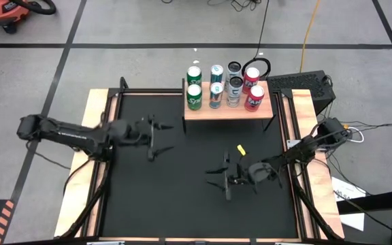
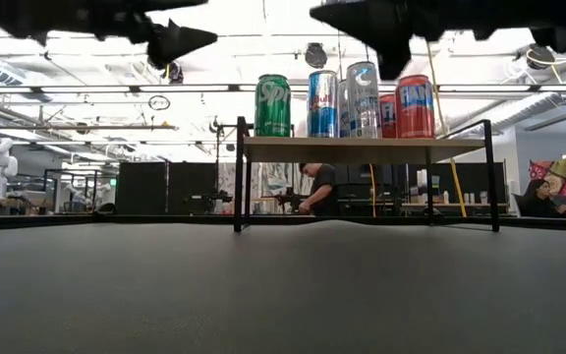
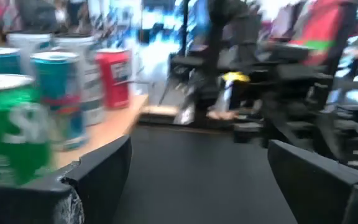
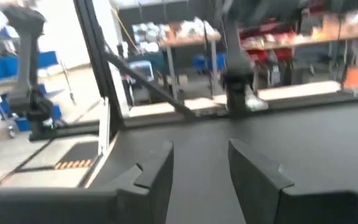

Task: Place canned beverage on shelf
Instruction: Return to Home Position

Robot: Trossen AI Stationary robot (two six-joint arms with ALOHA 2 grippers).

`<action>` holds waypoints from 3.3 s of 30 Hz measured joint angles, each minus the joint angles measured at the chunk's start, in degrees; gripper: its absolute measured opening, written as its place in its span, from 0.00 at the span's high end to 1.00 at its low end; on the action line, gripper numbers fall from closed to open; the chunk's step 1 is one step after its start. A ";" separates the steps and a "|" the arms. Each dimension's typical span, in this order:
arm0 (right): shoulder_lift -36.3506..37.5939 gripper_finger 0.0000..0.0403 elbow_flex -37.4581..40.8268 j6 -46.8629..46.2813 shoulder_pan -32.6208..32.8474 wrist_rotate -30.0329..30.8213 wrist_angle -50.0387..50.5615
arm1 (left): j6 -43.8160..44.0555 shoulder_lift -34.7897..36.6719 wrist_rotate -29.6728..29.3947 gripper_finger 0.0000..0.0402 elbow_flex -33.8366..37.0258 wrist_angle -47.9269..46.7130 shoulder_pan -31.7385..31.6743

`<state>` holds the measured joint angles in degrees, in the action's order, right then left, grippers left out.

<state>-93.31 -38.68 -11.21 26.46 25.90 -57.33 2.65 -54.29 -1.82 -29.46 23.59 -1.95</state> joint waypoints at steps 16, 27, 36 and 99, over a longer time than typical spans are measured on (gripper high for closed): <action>21.12 0.98 0.00 8.00 -8.79 -2.20 22.59 | -7.11 0.80 -16.81 0.21 8.11 16.66 12.79; 42.00 1.00 7.55 15.62 -7.47 -2.19 39.44 | -5.28 2.23 -16.63 0.80 12.89 20.47 10.58; 62.29 1.00 13.62 16.28 -8.55 -2.02 46.60 | -6.41 9.55 -18.79 0.96 19.10 23.46 11.45; 93.12 1.00 33.94 5.40 -10.32 3.61 57.24 | -5.99 52.64 -27.22 1.00 29.08 -11.35 11.30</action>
<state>-0.19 -4.73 -5.81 16.14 29.51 -0.10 -3.34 -1.65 -29.05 -0.38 12.24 9.34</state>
